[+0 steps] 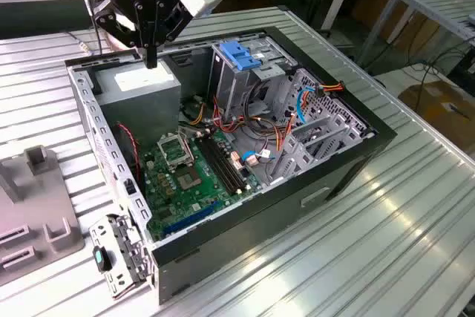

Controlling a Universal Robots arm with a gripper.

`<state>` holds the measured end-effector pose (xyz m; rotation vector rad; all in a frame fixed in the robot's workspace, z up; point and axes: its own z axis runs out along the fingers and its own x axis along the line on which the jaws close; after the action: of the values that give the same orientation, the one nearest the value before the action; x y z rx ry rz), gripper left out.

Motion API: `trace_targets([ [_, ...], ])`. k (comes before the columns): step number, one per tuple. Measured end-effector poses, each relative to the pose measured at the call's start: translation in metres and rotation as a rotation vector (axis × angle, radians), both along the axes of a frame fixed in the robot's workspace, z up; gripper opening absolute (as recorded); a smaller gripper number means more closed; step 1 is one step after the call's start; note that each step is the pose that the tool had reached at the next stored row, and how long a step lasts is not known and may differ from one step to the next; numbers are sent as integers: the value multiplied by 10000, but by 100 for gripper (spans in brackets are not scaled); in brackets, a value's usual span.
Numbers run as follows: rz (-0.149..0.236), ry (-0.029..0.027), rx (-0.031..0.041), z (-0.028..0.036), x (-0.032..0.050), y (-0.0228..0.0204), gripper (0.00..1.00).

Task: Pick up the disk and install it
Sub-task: 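Reach for the disk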

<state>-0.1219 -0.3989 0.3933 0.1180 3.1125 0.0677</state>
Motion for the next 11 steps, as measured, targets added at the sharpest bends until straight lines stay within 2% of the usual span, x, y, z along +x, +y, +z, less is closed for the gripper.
trace_targets([
  [11, 0, 0, 0, 0, 0, 0, 11],
])
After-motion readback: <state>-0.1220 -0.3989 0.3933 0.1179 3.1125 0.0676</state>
